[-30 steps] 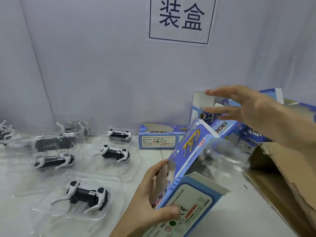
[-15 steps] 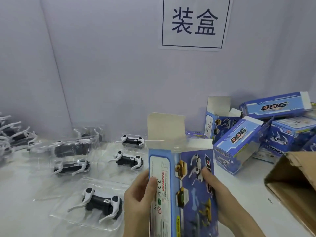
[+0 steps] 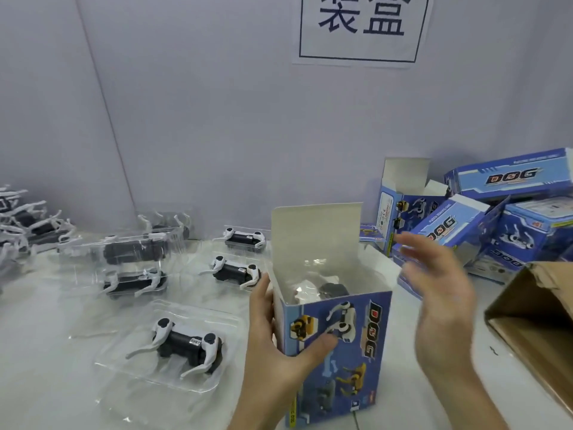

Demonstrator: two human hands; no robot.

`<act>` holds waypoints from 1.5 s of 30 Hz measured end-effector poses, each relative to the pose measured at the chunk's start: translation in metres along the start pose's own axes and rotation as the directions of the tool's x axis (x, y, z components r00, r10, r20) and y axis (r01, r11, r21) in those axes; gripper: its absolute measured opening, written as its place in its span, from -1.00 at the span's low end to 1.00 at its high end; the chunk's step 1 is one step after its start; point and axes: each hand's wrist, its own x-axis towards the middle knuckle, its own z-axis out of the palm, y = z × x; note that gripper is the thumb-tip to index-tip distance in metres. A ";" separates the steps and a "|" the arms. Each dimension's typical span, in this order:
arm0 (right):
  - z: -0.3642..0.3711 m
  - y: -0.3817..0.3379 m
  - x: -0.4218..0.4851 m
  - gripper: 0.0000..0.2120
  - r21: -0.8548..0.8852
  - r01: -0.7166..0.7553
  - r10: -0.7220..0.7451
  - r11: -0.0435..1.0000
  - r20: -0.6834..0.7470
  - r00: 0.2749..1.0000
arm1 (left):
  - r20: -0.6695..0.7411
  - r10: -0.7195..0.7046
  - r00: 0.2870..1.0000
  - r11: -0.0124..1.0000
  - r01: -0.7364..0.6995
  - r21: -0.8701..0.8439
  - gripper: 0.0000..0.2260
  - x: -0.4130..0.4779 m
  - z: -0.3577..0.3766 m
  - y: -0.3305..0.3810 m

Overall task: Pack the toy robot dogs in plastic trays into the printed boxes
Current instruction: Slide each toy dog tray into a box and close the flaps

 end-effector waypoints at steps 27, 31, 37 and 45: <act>0.061 -0.041 0.031 -0.75 -0.632 0.382 0.461 0.674 0.764 0.451 | 0.110 0.684 0.721 0.545 -0.605 0.580 -0.39 -0.006 0.003 0.003; 0.063 -0.039 0.035 -0.73 -0.666 0.290 0.512 0.687 0.727 0.457 | 0.124 0.683 0.720 0.554 -0.621 0.554 -0.54 -0.002 0.001 0.006; 0.053 -0.041 0.029 -0.73 -0.524 0.090 0.201 0.847 0.471 0.859 | 0.067 0.716 0.695 0.544 -0.616 0.569 -0.80 0.005 0.003 0.011; -0.001 -0.019 0.014 -0.66 -0.377 -0.260 0.322 0.889 0.110 0.940 | 0.034 0.702 0.711 0.581 -0.600 0.550 -0.80 0.009 0.005 0.016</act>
